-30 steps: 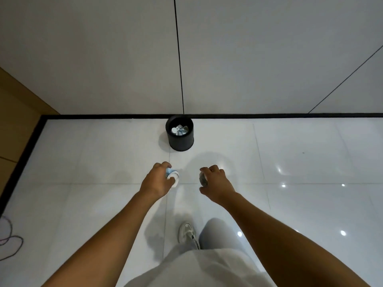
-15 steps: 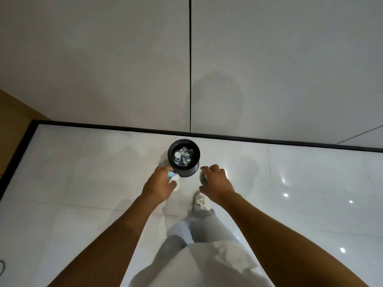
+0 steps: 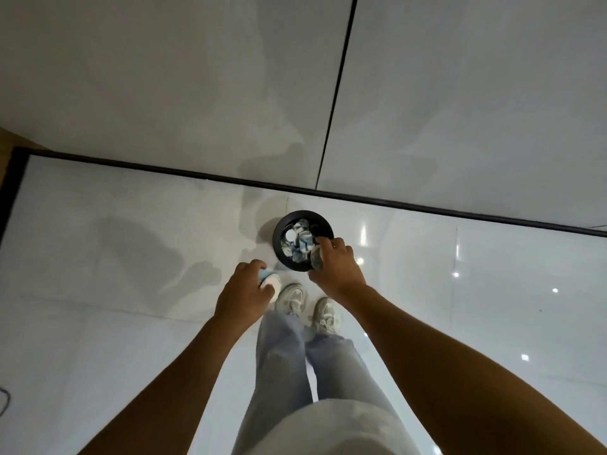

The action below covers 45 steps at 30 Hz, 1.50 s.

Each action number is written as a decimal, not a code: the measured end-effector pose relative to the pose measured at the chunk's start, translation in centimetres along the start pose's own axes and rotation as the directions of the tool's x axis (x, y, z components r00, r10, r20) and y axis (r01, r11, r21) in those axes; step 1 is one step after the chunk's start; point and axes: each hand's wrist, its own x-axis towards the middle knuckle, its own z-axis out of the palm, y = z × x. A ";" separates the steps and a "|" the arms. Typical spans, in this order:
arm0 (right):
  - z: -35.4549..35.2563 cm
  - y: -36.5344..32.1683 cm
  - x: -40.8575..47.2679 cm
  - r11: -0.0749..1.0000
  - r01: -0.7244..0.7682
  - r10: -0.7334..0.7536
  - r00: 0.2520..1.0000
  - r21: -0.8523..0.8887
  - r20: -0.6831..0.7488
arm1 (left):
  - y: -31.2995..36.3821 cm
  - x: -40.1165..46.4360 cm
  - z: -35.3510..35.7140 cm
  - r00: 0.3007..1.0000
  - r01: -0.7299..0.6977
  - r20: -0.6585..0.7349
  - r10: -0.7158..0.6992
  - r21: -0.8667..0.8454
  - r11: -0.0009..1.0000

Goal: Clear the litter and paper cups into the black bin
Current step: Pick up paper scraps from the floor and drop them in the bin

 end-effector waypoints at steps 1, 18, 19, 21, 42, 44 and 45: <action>0.6 -0.1 1.6 1.000 0.000 0.000 1.000 0.012 -0.002 | -0.5 1.1 0.3 1.000 0.005 -0.008 -0.005 -0.008 1.000; 7.4 6.7 8.8 0.966 -0.197 0.202 0.979 0.169 -0.011 | 1.5 15.9 8.2 0.988 -0.150 0.053 0.145 0.087 0.985; 7.6 7.0 8.7 0.962 -0.203 0.210 0.978 0.180 -0.017 | 1.9 16.6 8.8 0.986 -0.159 0.064 0.153 0.107 0.981; 8.0 7.6 8.5 0.956 -0.211 0.221 0.975 0.204 -0.028 | 2.6 18.2 10.1 0.983 -0.168 0.101 0.154 0.150 0.974; 2.0 9.9 -10.1 0.781 -0.452 0.551 0.824 0.431 -0.134 | 14.4 3.0 9.5 0.644 -0.756 0.574 0.506 0.576 0.310; 1.7 11.0 -13.1 0.736 -0.479 0.605 0.783 0.479 -0.147 | 16.1 0.5 10.2 0.564 -0.807 0.640 0.522 0.560 0.186; 1.6 11.6 -14.7 0.715 -0.492 0.630 0.761 0.498 -0.153 | 17.1 -0.7 10.8 0.530 -0.824 0.666 0.524 0.550 0.136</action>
